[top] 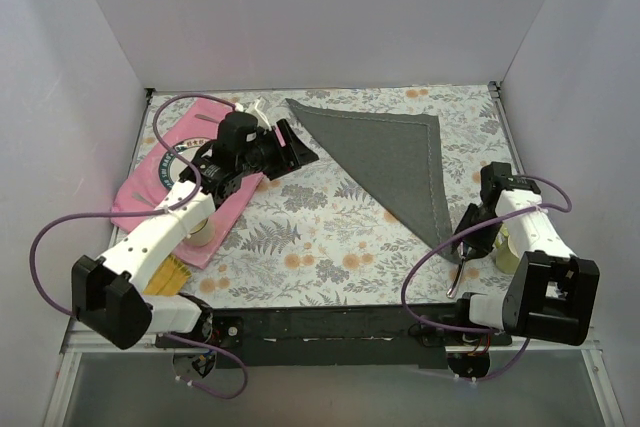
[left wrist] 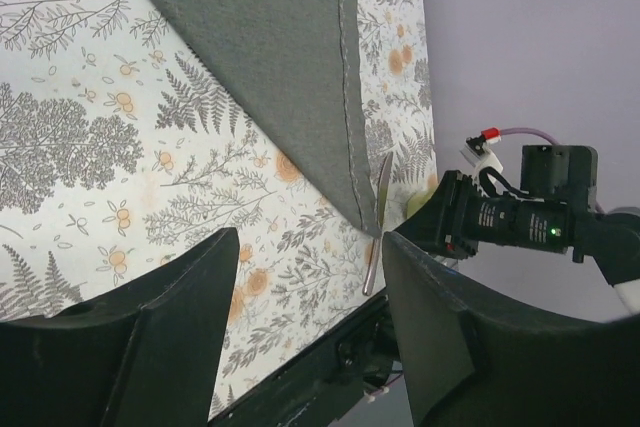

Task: Fold the napkin, place the utensils inside, and roll it up
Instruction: Fold the napkin

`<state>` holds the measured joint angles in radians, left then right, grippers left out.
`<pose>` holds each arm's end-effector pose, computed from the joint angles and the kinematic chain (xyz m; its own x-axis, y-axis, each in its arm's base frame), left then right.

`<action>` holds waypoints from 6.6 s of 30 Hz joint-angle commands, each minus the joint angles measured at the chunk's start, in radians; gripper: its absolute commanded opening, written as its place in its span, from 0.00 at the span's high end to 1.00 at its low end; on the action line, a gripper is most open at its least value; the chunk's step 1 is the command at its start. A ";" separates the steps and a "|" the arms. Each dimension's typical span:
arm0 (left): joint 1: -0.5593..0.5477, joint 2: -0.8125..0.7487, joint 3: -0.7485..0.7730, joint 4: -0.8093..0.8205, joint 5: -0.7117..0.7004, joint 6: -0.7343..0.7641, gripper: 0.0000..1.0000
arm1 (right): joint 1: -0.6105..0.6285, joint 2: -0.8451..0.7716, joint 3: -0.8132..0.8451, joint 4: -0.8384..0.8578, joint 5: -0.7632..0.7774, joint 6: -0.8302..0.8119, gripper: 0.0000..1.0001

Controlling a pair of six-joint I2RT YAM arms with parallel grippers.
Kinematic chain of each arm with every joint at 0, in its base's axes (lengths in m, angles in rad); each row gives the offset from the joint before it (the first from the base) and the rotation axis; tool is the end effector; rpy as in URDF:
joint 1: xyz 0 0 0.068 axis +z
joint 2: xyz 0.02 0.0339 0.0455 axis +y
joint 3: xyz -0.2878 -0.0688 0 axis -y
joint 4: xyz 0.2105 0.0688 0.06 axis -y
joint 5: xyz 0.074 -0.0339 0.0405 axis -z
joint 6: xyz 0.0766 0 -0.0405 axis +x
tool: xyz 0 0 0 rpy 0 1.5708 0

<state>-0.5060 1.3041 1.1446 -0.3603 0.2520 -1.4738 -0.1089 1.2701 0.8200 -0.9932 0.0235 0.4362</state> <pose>0.2445 -0.1573 0.3433 -0.6976 -0.7154 0.0392 -0.3686 0.3115 -0.8758 0.1683 -0.0202 0.2015 -0.8465 0.5175 -0.1251 0.5178 0.8549 0.0326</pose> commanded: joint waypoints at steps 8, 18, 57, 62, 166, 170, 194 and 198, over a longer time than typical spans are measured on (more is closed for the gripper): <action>0.003 -0.135 -0.020 -0.166 0.036 0.055 0.41 | -0.054 0.002 -0.076 0.065 0.070 -0.045 0.59; -0.002 -0.143 0.003 -0.200 0.015 0.086 0.41 | -0.054 0.060 -0.105 0.080 0.087 -0.037 0.62; 0.007 -0.160 0.030 -0.236 -0.051 0.101 0.39 | 0.037 0.133 -0.124 0.093 0.156 -0.002 0.66; 0.009 -0.155 0.040 -0.249 -0.059 0.110 0.39 | 0.037 0.164 -0.116 0.091 0.154 -0.001 0.64; 0.035 -0.086 0.198 -0.508 0.030 0.090 0.32 | 0.075 1.124 1.262 0.416 -0.099 -0.237 0.61; 0.035 -0.083 0.199 -0.513 0.029 0.095 0.32 | 0.075 1.140 1.269 0.427 -0.105 -0.241 0.63; 0.035 -0.078 0.207 -0.526 0.018 0.101 0.32 | 0.067 1.183 1.378 0.444 -0.071 -0.255 0.90; 0.034 -0.071 0.216 -0.534 0.015 0.107 0.32 | 0.058 1.195 1.392 0.444 -0.065 -0.255 0.93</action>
<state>-0.4789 1.2247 1.3136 -0.8761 0.2733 -1.3834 -0.0345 2.4580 2.1574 -0.5762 -0.0635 0.1864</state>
